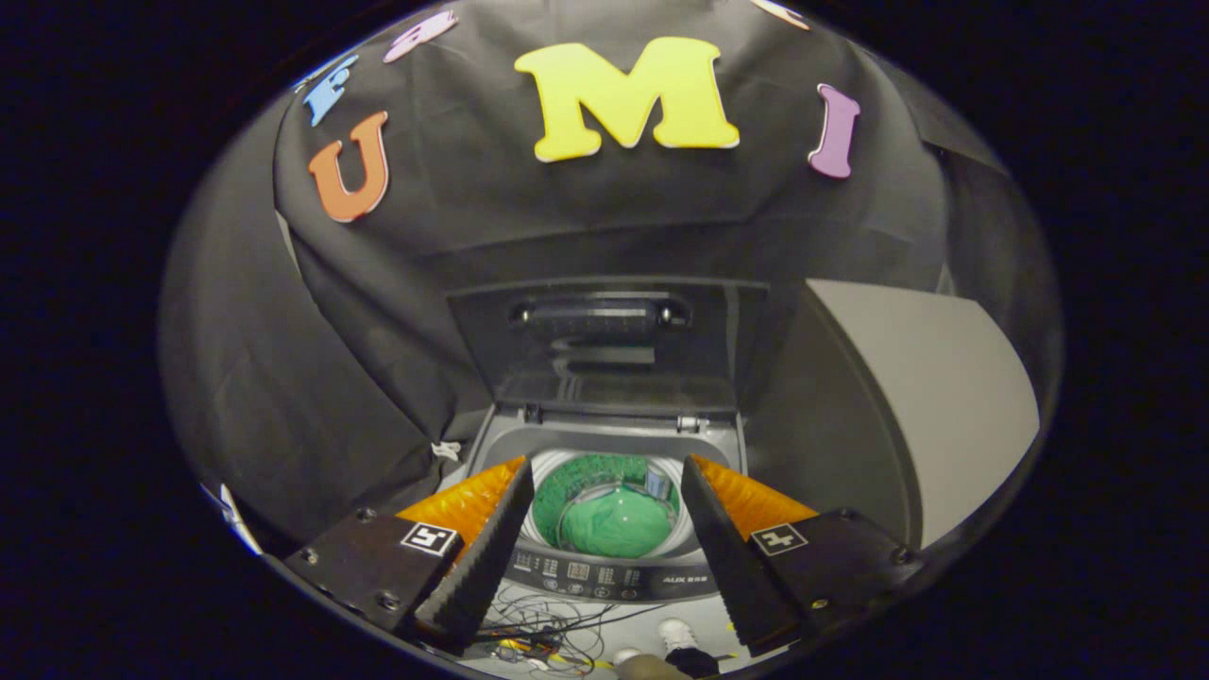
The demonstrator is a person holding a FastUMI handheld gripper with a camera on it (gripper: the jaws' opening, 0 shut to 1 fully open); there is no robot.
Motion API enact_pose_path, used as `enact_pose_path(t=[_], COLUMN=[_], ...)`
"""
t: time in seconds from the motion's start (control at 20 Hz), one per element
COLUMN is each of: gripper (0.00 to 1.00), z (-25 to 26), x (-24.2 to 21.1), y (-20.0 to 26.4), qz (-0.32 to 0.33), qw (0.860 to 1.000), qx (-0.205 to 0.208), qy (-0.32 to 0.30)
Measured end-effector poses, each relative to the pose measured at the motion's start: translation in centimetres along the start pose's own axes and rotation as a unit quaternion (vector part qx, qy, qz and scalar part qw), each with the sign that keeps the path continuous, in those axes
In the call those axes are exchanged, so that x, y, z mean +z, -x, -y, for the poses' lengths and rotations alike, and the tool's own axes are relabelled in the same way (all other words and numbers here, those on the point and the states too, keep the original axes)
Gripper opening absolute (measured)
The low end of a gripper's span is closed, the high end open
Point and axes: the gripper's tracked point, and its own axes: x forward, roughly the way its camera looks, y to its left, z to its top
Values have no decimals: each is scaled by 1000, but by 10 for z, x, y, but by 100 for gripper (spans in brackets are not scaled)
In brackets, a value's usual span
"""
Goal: Put the clothes into the washing machine and then close the washing machine lid.
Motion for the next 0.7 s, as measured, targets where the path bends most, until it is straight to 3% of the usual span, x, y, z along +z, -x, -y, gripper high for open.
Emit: enact_pose_path(t=[0.25,0.7], gripper=[98,98], z=[-10,-13], x=[76,149], y=[15,-29], qz=[40,58], qw=[999,998], qx=[-3,-29], qy=[-6,-11])
